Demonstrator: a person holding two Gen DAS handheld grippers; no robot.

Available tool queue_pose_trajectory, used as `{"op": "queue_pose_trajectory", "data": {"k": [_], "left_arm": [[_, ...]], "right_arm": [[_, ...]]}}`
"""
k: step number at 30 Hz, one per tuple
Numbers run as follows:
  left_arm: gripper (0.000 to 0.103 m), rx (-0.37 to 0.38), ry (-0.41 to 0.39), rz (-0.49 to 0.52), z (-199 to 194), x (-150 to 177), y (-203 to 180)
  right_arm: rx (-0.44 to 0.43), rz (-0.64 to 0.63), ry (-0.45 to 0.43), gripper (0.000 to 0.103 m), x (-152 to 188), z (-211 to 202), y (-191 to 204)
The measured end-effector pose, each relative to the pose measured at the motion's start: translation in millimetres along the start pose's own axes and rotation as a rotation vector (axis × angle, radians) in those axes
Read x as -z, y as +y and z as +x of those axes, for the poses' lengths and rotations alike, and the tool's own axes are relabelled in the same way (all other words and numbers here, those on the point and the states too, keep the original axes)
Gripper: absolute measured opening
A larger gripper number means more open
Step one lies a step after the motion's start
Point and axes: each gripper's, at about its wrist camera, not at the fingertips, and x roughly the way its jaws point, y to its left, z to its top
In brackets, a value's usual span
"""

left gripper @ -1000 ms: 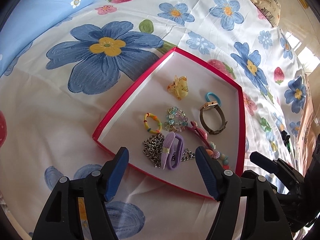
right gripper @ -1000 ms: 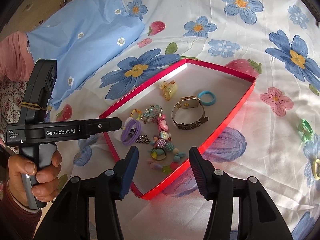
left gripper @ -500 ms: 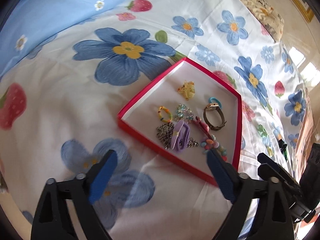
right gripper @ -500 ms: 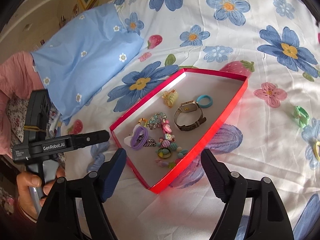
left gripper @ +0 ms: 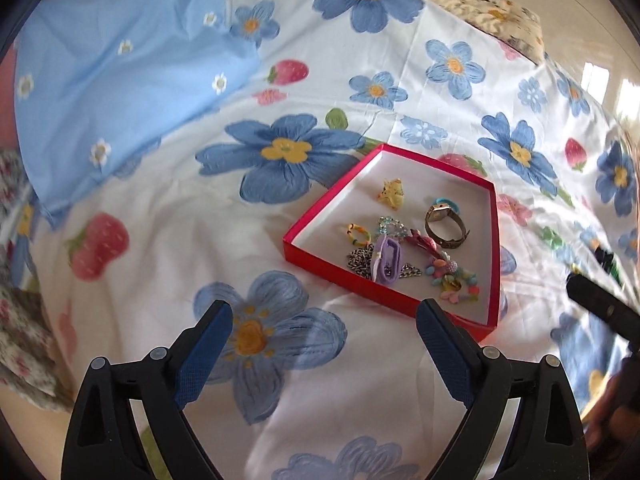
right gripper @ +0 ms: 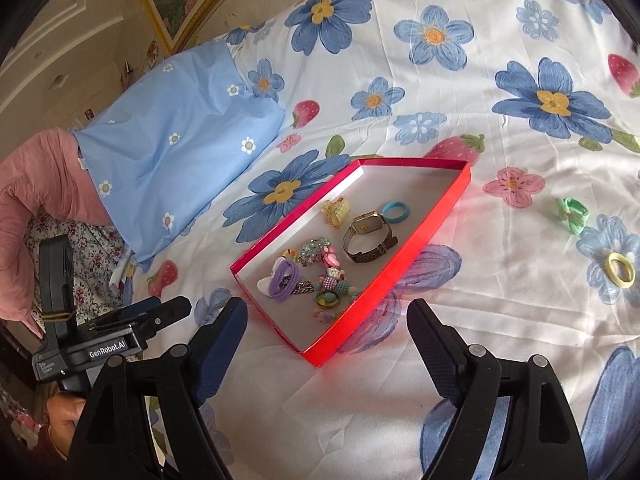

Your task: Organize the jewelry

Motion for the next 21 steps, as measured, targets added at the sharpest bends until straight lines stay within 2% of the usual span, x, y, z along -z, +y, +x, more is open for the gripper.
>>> {"op": "queue_pose_trajectory", "data": {"k": [6,8,10,11,15,19,21], "left_arm": [[0.102,0.005,-0.085,0.113,-36,-7,-17],[0.102,0.011,-0.11,0.126,-44,-13,-18],[0.102,0.011,-0.138,0.125,-52,-15,-16],[0.102,0.009,-0.143,0.121,-52,-14,-13],[0.102,0.006,-0.138,0.08,-43,0,-6],[0.102,-0.009,-0.124,0.079,-31,9,-7],[0.102,-0.025,-0.134,0.083,-29,16,-9]], "right_arm": [[0.048,-0.115,-0.036,0.09,-21,-26,20],[0.049,-0.167,-0.073,0.094,-32,-39,31],[0.067,-0.211,-0.11,0.103,-38,-48,40],[0.073,-0.233,-0.13,0.103,-39,-52,44],[0.118,-0.251,-0.16,0.103,-26,-46,47],[0.112,-0.207,-0.105,0.103,-7,-24,38],[0.136,-0.215,-0.088,0.103,4,-15,36]]}}
